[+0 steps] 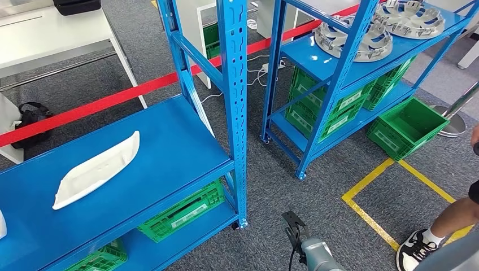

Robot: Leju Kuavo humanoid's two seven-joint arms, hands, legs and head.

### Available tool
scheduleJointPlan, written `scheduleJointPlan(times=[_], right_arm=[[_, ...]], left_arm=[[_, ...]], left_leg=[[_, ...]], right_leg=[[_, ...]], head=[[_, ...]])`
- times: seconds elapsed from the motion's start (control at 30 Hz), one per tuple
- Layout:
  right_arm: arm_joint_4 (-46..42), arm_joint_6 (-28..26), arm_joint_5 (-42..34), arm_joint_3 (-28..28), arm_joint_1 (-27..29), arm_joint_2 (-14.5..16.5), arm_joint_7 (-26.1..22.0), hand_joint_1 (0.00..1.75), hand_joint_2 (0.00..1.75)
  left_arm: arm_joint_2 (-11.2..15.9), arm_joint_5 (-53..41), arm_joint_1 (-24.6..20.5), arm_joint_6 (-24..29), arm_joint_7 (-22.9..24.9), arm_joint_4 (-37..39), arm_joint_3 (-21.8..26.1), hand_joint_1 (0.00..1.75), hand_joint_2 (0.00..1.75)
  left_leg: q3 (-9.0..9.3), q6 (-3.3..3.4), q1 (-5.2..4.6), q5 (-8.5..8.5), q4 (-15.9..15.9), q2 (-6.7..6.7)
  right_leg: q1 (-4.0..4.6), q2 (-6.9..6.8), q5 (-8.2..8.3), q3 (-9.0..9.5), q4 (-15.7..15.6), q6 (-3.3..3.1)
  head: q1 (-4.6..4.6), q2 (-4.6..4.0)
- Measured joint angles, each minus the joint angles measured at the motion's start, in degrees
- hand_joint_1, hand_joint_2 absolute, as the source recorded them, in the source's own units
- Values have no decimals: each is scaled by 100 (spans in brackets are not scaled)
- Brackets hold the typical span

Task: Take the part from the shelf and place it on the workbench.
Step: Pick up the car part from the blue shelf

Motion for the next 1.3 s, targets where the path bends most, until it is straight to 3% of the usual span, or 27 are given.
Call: scheduleJointPlan(times=[0.23,0.47,0.67,1.03,1.17,1.3], right_arm=[[0,46,-10,-6,13,-52,-140,0,0],[1,63,-31,-33,17,-55,-113,0,0],[0,63,-19,-64,17,-53,-109,0,0],[1,64,26,-69,15,-54,-111,0,0],[1,66,31,-73,15,-54,-103,0,0],[2,64,32,-87,12,-53,-110,0,0]], left_arm=[[87,500,-6,-879,-327,7,386,0,175],[203,1304,2,-2702,-1315,31,851,0,175],[315,1410,67,-3477,-1922,28,983,0,175],[370,1272,257,-3789,-2341,27,926,0,175],[361,1132,270,-3621,-2235,26,812,0,175],[302,874,270,-3065,-2038,8,630,0,175]], left_leg=[[8,-33,-2,5,-2,0],[15,-32,-5,4,-2,-3],[14,-27,-5,0,-2,-3],[15,-26,-7,-1,-2,-3],[17,-26,-9,-1,-1,-3],[18,-26,-11,-1,-1,-3]], right_leg=[[-9,-3,7,17,-4,-7],[-14,-8,10,37,-24,-3],[-13,-8,10,41,-36,-2],[-11,-10,10,46,-43,-1],[-11,-9,10,46,-44,-1],[-11,-9,10,46,-45,0]], head=[[-1,0],[1,0],[1,0],[1,0],[1,0],[1,0]])
